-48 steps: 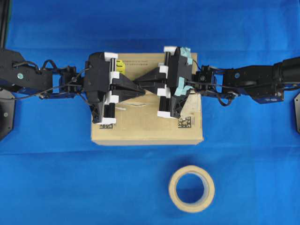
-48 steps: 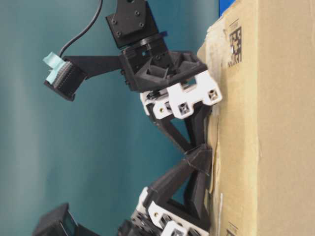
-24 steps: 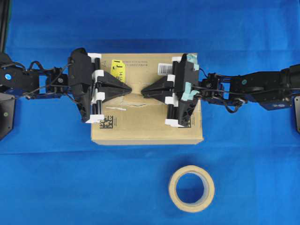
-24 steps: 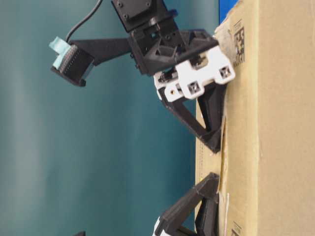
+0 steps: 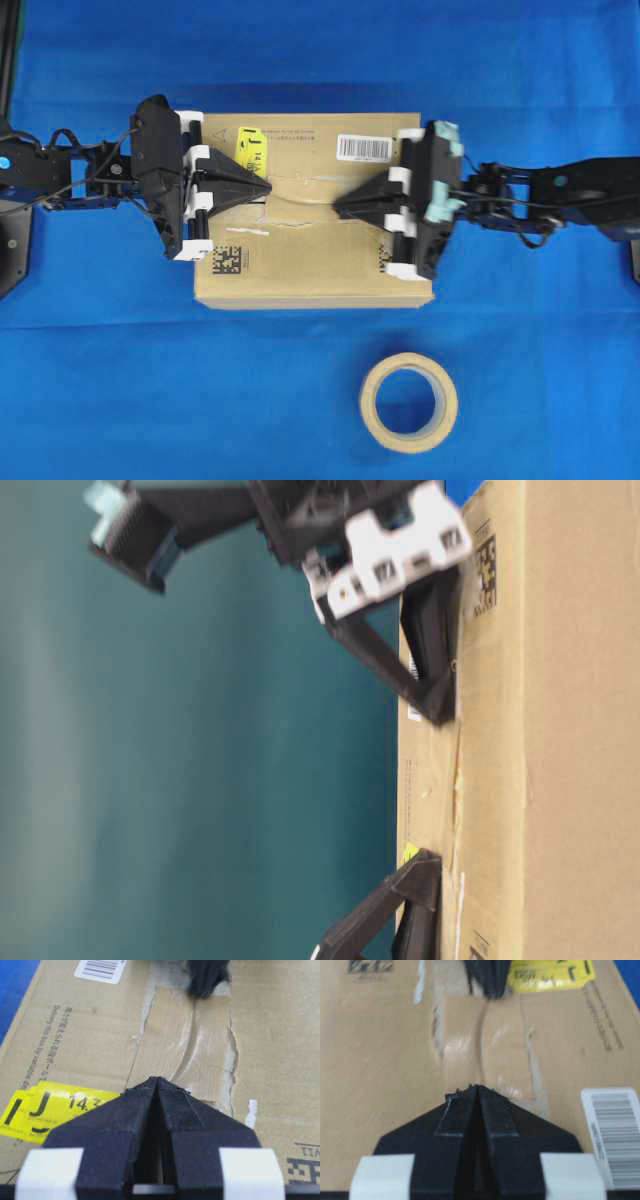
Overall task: Apply tape along the seams of the closed cardboard box to seal it securely.
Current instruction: 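Press down on the tape with both grippers, smoothing it along the seam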
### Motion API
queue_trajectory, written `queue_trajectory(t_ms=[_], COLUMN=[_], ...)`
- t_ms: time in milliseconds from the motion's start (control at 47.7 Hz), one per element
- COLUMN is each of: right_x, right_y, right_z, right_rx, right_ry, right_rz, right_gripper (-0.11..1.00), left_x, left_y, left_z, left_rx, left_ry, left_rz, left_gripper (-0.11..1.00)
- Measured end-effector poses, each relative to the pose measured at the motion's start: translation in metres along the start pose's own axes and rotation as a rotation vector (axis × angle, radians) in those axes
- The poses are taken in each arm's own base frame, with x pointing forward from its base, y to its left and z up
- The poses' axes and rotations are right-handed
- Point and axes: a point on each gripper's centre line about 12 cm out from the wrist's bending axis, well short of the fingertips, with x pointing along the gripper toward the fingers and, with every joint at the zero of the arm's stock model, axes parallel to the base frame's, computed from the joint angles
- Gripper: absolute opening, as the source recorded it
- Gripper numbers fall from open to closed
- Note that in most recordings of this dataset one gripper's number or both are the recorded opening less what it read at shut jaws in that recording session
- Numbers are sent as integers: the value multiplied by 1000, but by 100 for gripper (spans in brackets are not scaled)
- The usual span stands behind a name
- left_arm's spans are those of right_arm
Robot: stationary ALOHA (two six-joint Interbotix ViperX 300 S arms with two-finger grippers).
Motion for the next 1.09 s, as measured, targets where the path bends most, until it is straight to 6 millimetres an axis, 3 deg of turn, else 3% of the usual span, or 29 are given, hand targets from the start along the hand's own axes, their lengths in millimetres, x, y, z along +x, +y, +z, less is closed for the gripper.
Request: queue_trajectory(t_ms=[210, 336, 545, 755, 1090], right_x=[-15, -10, 15, 41, 57], right_y=[10, 5, -9, -13, -10], right_z=[33, 42, 44, 37, 32], right_rx=[-66, -79, -67, -68, -63], right_ry=[-101, -128, -119, -96, -88], right_rz=[35, 19, -20, -33, -30], right_gripper=[-1, -1, -1, -1, -1], left_x=[-16, -10, 20, 43, 31], left_y=[-13, -14, -24, -25, -24], left_z=[44, 54, 55, 40, 20], left_rx=[60, 102, 168, 159, 131], left_ry=[-98, -116, -86, -24, 11], left_rz=[-36, -34, -54, -57, -59], left_gripper=[0, 0, 0, 0, 0])
